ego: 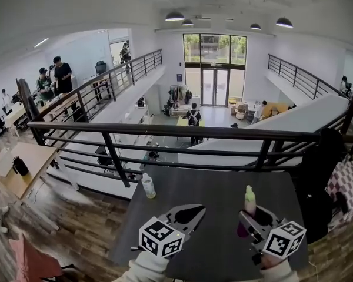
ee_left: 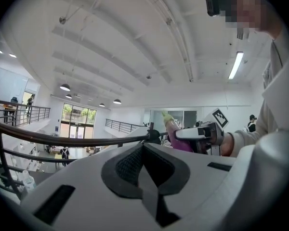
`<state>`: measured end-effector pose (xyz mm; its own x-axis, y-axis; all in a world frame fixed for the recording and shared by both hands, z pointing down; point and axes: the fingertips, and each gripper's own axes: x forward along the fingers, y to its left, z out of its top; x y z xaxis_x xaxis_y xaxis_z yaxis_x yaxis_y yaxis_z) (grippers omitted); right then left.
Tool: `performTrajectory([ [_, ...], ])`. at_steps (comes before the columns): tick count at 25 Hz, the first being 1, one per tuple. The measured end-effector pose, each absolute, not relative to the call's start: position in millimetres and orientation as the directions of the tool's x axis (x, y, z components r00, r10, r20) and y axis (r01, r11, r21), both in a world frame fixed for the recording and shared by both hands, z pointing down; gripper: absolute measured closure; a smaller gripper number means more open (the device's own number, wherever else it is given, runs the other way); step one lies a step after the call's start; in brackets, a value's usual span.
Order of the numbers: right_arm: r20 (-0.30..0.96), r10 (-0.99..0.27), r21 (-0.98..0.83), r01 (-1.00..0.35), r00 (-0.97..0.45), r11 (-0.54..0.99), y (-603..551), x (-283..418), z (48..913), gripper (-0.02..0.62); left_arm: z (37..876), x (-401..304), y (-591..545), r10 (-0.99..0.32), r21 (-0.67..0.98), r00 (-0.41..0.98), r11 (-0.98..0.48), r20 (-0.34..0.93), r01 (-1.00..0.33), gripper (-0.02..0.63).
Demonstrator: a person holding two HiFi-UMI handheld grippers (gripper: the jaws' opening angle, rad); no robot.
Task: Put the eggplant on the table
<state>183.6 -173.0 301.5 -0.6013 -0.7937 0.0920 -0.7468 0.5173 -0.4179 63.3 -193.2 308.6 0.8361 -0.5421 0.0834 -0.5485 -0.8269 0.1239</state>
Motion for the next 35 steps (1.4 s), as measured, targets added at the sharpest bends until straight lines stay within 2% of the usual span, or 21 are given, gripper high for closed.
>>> performTrajectory([
  [7,0.101,-0.803,-0.433,-0.753,-0.587,0.496,-229.9,177.7,294.3,0.388,305.5,62.2,-253.6,-0.518,0.145,0.85,-0.837,0.096,-0.527,0.6],
  [14,0.13,-0.811,-0.448,-0.764,-0.57,0.465,-272.1,133.2,317.3,0.388,334.1,18.0,-299.5,-0.508,0.18,0.854,-0.834,0.114,-0.521,0.6],
  [20,0.15,-0.817,-0.453,-0.773,-0.556,0.443,-292.2,148.6,315.8,0.388,328.8,30.1,-317.7,-0.502,0.191,0.858,-0.837,0.107,-0.513,0.6],
  [35,0.145,-0.762,-0.444,-0.73,-0.631,0.52,-330.9,147.8,303.3,0.388,308.9,43.9,-344.9,-0.554,0.155,0.828,-0.813,0.09,-0.561,0.6],
])
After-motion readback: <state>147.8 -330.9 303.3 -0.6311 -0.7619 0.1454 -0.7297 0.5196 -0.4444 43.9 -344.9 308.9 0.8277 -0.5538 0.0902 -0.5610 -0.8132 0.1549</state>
